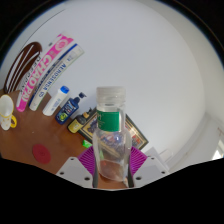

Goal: Pour water

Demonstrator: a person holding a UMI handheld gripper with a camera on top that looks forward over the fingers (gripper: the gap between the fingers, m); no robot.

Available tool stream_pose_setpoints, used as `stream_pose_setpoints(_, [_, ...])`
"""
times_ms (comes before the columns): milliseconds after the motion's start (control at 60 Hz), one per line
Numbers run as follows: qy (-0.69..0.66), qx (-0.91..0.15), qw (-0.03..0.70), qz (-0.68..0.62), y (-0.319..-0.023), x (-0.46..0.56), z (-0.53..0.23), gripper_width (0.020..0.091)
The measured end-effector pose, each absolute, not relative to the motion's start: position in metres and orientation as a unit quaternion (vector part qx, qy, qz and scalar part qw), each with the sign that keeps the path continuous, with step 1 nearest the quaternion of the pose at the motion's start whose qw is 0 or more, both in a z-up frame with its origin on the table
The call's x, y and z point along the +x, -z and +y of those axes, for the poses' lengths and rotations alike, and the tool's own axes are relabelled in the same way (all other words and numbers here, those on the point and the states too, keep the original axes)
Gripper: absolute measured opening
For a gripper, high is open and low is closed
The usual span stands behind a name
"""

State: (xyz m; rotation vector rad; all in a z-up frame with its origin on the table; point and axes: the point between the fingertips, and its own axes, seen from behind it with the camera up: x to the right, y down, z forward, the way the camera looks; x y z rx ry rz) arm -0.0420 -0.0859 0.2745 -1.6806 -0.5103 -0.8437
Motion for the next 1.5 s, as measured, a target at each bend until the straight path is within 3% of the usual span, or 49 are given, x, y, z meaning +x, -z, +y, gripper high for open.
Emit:
stream_pose_setpoints(100, [0.422, -0.660, 0.543, -0.302, -0.293, -0.102, -0.079, 0.0398])
stream_pose_setpoints(217, [0.483, -0.585, 0.509, -0.406, -0.291, -0.171, -0.072, 0.0399])
stream_pose_setpoints(567, [0.597, -0.383, 0.343, -0.616, -0.222, -0.262, -0.053, 0.0399])
stream_pose_setpoints(917, [0.606, -0.333, 0.302, -0.656, -0.205, -0.278, -0.047, 0.0401])
stream_pose_setpoints(1050, [0.575, -0.386, 0.342, -0.635, -0.208, -0.274, -0.047, 0.0403])
stream_pose_setpoints(1150, [0.498, -0.491, 0.410, -0.586, -0.212, -0.268, -0.050, 0.0400])
stream_pose_setpoints(1367, [0.281, -0.688, 0.547, -0.386, -0.238, -0.241, -0.046, 0.0402])
stream_pose_setpoints(1500, [0.146, -0.756, 0.578, -0.269, -0.225, -0.220, -0.037, 0.0402])
